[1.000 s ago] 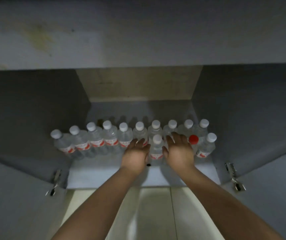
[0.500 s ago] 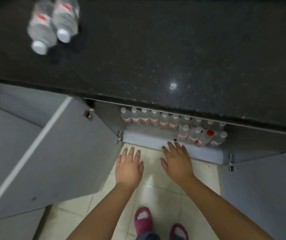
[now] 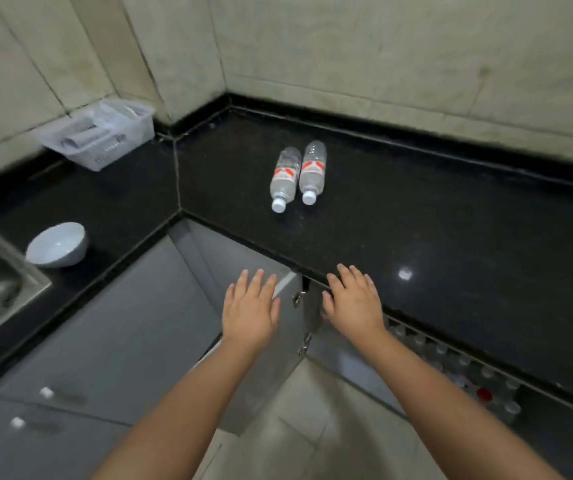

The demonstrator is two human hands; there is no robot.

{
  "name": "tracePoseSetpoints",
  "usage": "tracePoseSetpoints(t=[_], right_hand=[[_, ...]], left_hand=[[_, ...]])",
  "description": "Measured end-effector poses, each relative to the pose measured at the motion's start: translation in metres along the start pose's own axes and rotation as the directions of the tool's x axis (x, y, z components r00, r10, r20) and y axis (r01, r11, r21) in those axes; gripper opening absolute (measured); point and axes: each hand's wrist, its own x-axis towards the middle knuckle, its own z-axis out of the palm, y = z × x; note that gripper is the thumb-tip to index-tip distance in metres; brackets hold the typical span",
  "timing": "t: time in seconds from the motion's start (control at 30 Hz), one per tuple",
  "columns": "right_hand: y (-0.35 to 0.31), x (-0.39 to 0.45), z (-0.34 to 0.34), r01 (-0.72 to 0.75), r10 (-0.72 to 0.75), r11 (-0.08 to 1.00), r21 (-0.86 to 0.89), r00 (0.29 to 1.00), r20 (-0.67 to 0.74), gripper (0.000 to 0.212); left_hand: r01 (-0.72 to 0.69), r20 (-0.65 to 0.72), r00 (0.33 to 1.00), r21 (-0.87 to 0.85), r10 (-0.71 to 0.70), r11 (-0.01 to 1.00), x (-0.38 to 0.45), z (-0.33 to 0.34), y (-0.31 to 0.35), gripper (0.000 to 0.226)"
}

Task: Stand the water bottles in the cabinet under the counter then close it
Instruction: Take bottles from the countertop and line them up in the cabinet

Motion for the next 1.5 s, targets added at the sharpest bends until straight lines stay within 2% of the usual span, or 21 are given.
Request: tracePoseSetpoints(t=[0.07, 0.17, 0.3, 0.47, 0.67, 0.8, 0.93, 1.07, 1.2, 1.27, 1.37, 1.5], right_hand=[[-0.014, 0.023, -0.015, -0.026, 0.027, 0.998, 0.056, 1.0, -0.008, 0.033], [-0.022, 0.058, -0.024, -0.029, 0.031, 0.999, 0.028, 0.996, -0.084, 0.039], [-0.02, 0.105, -0.023, -0.064, 0.077, 0.992, 0.105, 0.989, -0.123, 0.035], [-0.013, 0.178, -0.006, -0.05, 0.051, 0.995, 0.083, 0.999, -0.011, 0.045], [-0.004, 0.257, 0.03, -0.013, -0.002, 0.987, 0.16, 0.996, 0.091, 0.053], [0.007, 0.27, 0.053, 0.011, -0.012, 0.959, 0.285, 1.0, 0.0, 0.035], [0.017, 0.274, 0.066, 0.028, -0.02, 0.946, 0.324, 0.999, -0.031, 0.036], [0.015, 0.272, 0.064, -0.013, 0.031, 0.937, 0.35, 0.999, -0.045, 0.021], [0.022, 0.249, 0.052, 0.023, 0.015, 0.938, 0.345, 0.994, -0.107, 0.041], [0.025, 0.226, 0.042, 0.052, 0.004, 0.945, 0.322, 0.985, -0.172, 0.041], [0.024, 0.174, 0.023, 0.013, 0.059, 0.947, 0.322, 0.975, -0.215, 0.03], [0.004, 0.084, -0.009, -0.016, 0.077, 0.967, 0.255, 0.969, -0.235, 0.031]], left_hand=[[-0.008, -0.026, 1.0, -0.002, 0.008, 1.0, 0.018, -0.017, -0.014, 0.049], [-0.034, -0.056, 0.998, -0.009, 0.033, 0.999, 0.051, -0.033, -0.028, 0.049], [-0.058, -0.044, 0.997, -0.034, 0.057, 0.998, 0.102, -0.04, -0.029, 0.05], [-0.066, 0.004, 0.998, -0.069, 0.066, 0.995, 0.169, -0.034, -0.018, 0.051], [0.043, 0.072, 0.997, -0.213, -0.029, 0.976, 0.243, -0.012, -0.003, 0.046], [0.15, 0.056, 0.989, -0.381, -0.139, 0.912, 0.27, 0.004, 0.004, 0.041], [0.251, 0.04, 0.963, -0.484, -0.265, 0.839, 0.285, 0.012, 0.01, 0.039], [0.28, 0.023, 0.943, -0.589, -0.331, 0.758, 0.283, 0.012, 0.015, 0.028], [0.264, -0.013, 0.935, -0.643, -0.355, 0.719, 0.262, 0.002, 0.007, 0.021], [0.254, -0.035, 0.93, -0.659, -0.367, 0.708, 0.242, -0.005, 0.0, 0.021], [0.208, -0.067, 0.94, -0.663, -0.334, 0.719, 0.195, -0.018, -0.012, 0.022], [0.075, -0.127, 0.973, -0.618, -0.193, 0.783, 0.115, -0.032, -0.031, 0.023]])
